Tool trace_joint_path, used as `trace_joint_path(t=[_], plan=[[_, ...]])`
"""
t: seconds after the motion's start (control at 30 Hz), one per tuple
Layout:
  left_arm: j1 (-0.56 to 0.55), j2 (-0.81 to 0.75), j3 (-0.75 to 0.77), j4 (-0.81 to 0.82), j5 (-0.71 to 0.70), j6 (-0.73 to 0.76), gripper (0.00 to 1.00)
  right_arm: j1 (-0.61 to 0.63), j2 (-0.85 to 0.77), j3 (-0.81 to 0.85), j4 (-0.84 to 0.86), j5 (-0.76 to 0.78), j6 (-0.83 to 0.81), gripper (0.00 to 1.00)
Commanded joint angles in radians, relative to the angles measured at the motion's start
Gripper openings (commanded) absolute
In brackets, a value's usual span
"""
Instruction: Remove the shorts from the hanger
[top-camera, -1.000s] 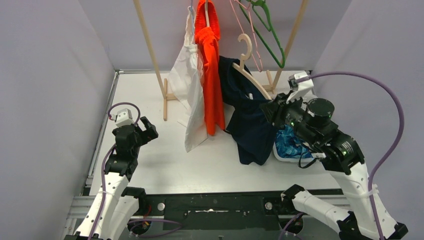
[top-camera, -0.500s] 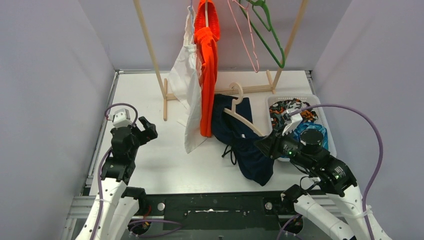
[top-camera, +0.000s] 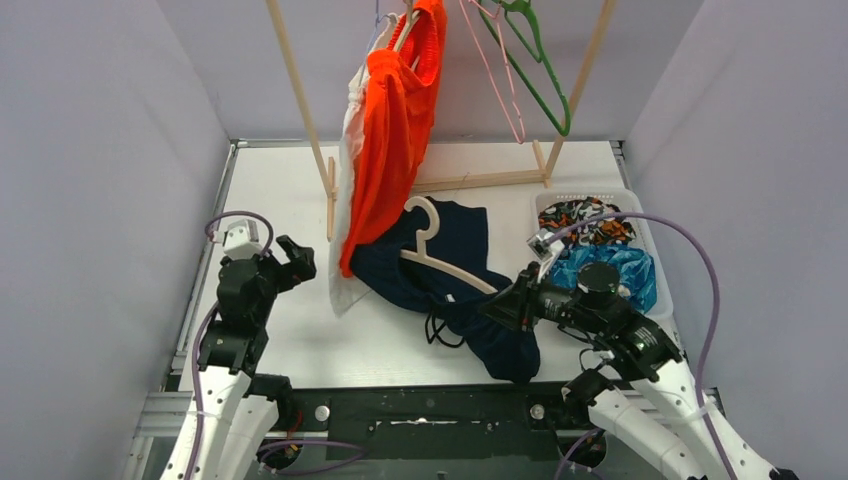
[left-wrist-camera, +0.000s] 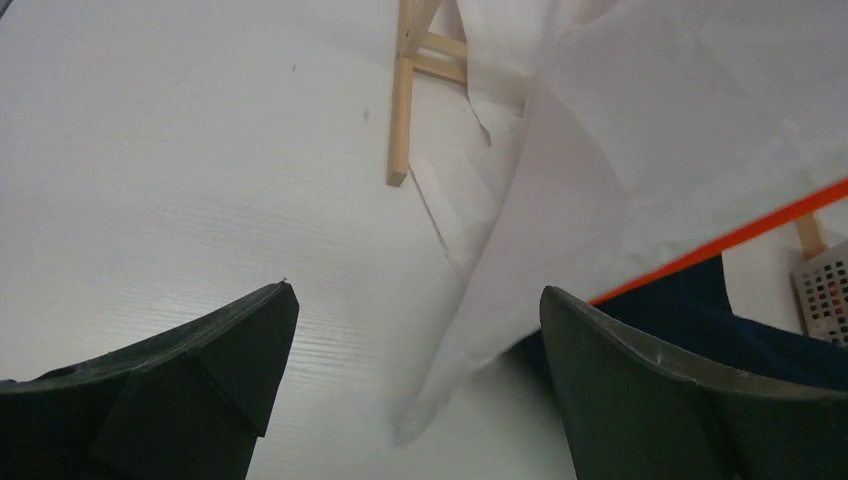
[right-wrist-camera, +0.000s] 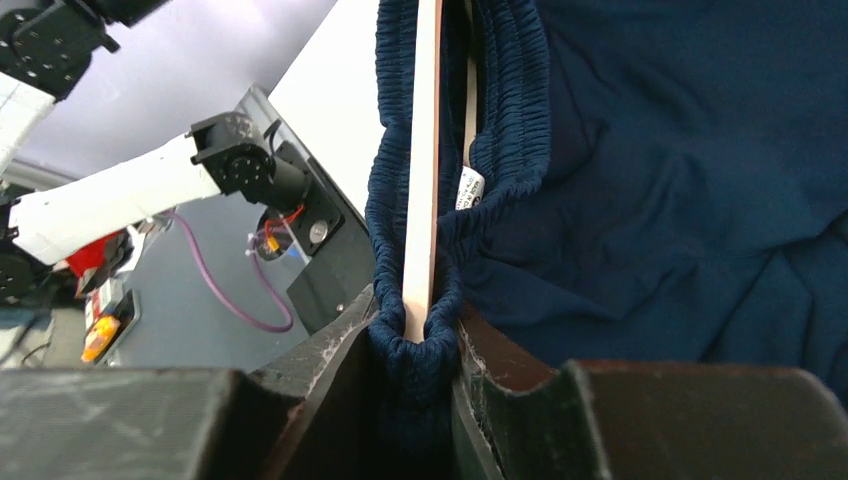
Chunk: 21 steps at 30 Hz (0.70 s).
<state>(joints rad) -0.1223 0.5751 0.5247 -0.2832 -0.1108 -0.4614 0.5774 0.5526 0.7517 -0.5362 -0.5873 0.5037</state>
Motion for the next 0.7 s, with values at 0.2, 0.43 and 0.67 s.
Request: trace_joint_path(t=[0.2, 0.43, 0.67], plan=[[0.007, -0.144, 0.033, 0.084, 0.080, 0.030, 0.94, 0.187, 0.157, -0.015, 0.344, -0.015, 0.002, 0.00], [0.003, -0.163, 0.011, 0.206, 0.431, 0.045, 0.86, 0.219, 0.285, -0.009, 0.466, 0.133, 0.016, 0.00], [-0.003, -0.090, -0.023, 0.302, 0.680, -0.004, 0.79, 0.237, 0.462, -0.006, 0.588, 0.056, 0.029, 0.00]])
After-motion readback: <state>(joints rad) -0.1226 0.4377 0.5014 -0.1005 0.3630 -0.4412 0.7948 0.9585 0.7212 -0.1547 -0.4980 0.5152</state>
